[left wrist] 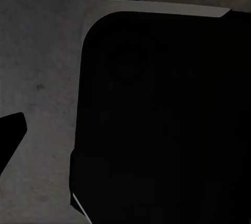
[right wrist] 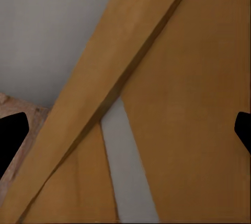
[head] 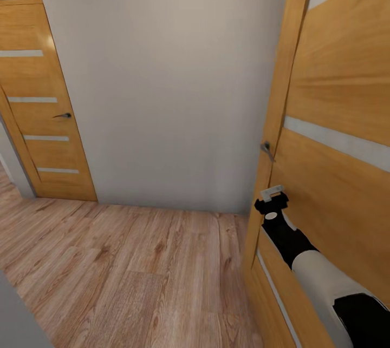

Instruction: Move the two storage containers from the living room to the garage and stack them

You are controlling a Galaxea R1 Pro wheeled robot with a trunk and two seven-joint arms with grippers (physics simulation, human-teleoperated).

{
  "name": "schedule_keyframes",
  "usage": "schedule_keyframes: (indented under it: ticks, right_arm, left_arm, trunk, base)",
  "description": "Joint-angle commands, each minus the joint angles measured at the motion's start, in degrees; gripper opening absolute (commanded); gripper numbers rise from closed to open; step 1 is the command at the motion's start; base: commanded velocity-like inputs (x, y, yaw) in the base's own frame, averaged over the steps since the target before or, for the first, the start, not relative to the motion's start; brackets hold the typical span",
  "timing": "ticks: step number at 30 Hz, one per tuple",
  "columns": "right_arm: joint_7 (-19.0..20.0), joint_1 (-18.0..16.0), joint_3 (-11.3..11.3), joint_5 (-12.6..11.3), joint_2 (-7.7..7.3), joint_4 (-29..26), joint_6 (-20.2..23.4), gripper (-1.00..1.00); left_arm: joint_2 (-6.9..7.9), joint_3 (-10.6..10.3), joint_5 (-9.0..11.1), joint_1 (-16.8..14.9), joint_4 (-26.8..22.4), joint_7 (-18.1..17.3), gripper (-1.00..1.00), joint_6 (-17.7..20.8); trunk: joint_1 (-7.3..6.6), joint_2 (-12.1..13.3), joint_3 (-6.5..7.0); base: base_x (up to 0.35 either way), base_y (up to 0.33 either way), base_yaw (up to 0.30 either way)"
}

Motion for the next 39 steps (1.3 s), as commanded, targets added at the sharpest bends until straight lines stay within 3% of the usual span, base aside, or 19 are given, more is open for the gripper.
schedule_keyframes:
  ticks: [1,2,6,10,13,17,29,39]
  right_arm:
    - [-0.56,-0.05,-0.04,0.91,-1.07,-0.02,0.76,1.00]
    - [-0.58,-0.05,-0.06,0.90,-1.97,-0.02,0.76,1.00]
    - [-0.54,-0.05,-1.20,0.90,-2.68,-0.02,0.79,1.00]
    - [-0.27,-0.05,-4.82,0.90,-3.14,0.06,0.90,1.00]
    - [-0.25,-0.05,-5.96,0.90,-3.31,0.53,0.89,1.00]
    - [-0.30,-0.05,-6.36,0.90,-3.41,1.10,0.86,1.00]
    - [-0.35,-0.05,-6.64,0.90,-5.54,1.47,0.85,1.00]
    - [-0.31,-0.05,-6.69,0.90,-6.09,1.47,0.85,1.00]
  left_arm:
    - [-0.01,0.32,0.15,0.01,-0.05,0.02,1.00,-0.07]
    - [-0.01,0.32,0.15,0.01,-0.05,0.02,1.00,-0.07]
    - [-0.01,0.32,0.13,0.00,-0.05,0.02,1.00,-0.07]
    - [-0.01,0.32,0.14,0.00,-0.05,0.02,1.00,-0.07]
    - [-0.03,0.32,0.16,-0.01,-0.05,0.02,1.00,-0.07]
    - [-0.04,0.32,0.16,-0.01,-0.05,0.02,1.00,-0.07]
    - [-0.08,0.32,0.11,0.00,-0.05,0.02,1.00,-0.07]
    - [-0.09,0.32,0.13,-0.01,-0.05,0.02,1.00,-0.07]
  trunk:
    - [0.00,-0.03,-0.06]
    - [0.00,-0.03,-0.06]
    - [0.00,-0.03,-0.06]
    - [0.00,-0.03,-0.06]
    - [0.00,-0.03,-0.06]
    - [0.00,-0.03,-0.06]
    - [0.00,-0.03,-0.06]
    - [0.00,-0.03,-0.06]
  base:
    - [0.000,0.000,0.000]
    - [0.000,0.000,0.000]
    - [0.000,0.000,0.000]
    - [0.000,0.000,0.000]
    - [0.000,0.000,0.000]
    - [0.000,0.000,0.000]
    - [0.000,0.000,0.000]
    - [0.000,0.000,0.000]
